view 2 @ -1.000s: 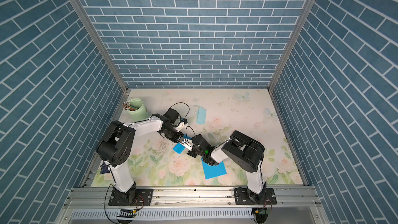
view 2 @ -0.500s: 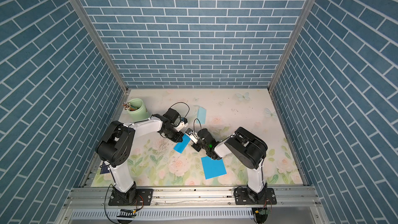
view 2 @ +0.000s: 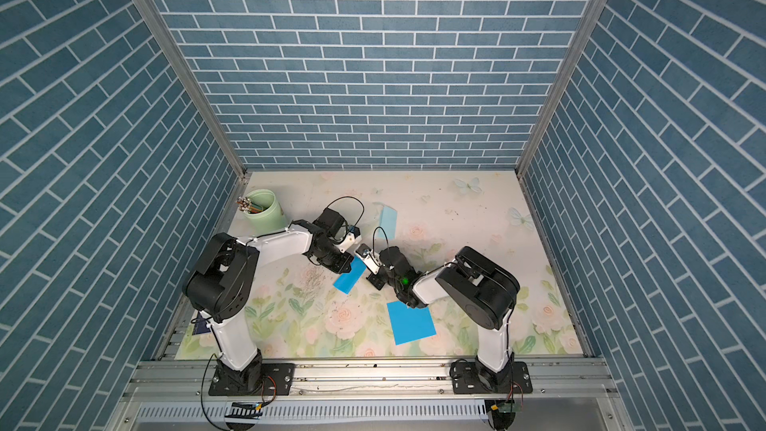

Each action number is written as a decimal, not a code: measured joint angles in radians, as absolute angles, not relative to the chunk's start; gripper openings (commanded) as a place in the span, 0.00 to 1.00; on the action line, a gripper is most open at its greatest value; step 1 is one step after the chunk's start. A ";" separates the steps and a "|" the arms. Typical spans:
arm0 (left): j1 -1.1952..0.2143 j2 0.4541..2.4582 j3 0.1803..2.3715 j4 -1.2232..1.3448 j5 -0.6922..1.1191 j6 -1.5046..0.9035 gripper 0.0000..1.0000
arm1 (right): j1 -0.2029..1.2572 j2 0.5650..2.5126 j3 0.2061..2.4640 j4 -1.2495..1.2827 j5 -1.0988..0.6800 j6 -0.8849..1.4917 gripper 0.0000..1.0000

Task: Fold the square paper along the opposite sides
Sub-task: Smooth out the paper at the center of the board.

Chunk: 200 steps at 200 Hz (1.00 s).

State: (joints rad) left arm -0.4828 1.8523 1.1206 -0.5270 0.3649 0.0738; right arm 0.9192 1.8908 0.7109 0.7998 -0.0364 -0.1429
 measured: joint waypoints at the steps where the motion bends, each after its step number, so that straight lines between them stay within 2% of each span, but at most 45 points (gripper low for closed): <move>1: -0.483 1.852 1.121 -0.527 0.364 0.074 0.00 | 0.920 1.892 0.712 0.801 -0.037 -0.142 0.00; 40: -0.483 1.852 1.122 -0.525 0.356 0.070 0.00 | 0.944 1.972 0.743 0.837 -0.040 -0.120 0.00; 156: -0.477 1.852 1.123 -0.519 0.341 0.063 0.00 | 0.857 1.977 0.770 0.764 -0.005 -0.075 0.00; 172: -0.477 1.851 1.123 -0.519 0.341 0.063 0.00 | 0.857 1.973 0.772 0.756 0.001 -0.075 0.11; 200: -0.477 1.851 1.123 -0.519 0.341 0.063 0.00 | 0.847 1.943 0.756 0.727 0.006 -0.081 0.13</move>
State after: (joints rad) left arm -0.4770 1.8515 1.1229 -0.5190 0.3408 0.0628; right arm 0.8471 1.9430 0.7559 0.7265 0.0059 -0.0811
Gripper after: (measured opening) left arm 0.050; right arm 0.127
